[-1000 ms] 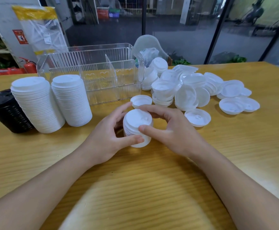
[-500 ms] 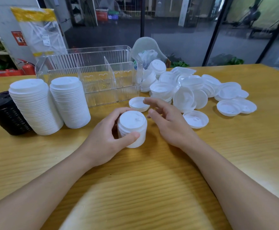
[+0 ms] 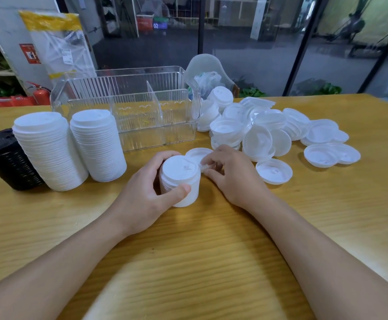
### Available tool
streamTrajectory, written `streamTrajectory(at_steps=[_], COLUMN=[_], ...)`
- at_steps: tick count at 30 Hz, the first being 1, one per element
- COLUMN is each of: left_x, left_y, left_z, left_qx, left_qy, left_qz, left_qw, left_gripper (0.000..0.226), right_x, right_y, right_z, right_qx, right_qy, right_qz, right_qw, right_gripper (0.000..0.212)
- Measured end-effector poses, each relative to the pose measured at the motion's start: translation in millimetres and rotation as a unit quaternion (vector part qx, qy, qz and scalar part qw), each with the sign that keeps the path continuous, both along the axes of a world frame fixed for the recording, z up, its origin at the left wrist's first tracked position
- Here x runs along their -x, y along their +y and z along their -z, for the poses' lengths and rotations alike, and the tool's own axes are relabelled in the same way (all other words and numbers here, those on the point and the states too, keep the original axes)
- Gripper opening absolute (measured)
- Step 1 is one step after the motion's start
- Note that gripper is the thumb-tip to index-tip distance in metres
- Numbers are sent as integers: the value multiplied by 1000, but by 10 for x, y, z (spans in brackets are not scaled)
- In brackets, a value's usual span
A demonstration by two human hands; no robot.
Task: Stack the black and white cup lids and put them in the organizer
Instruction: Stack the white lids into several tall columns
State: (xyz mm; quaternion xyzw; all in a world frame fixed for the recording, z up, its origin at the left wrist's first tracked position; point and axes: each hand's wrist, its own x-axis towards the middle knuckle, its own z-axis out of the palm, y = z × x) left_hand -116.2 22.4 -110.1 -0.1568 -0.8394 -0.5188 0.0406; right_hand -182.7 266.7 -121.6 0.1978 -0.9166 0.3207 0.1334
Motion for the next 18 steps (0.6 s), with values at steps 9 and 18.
streamTrajectory(at_steps=[9,18], left_x=[-5,-20], left_y=[-8,-22], left_z=[6,3], left_qx=[-4,2], left_qy=[-6,-5], left_qz=[4,11], left_qw=[1000,1000], left_gripper=[63,63], right_x=[-81,-216], right_y=[89,134], right_z=[-66,-237], right_qx=[15,141], right_qy=[-5,-43], right_qz=[25,47], right_qw=[1000,988], right_gripper=[14,21])
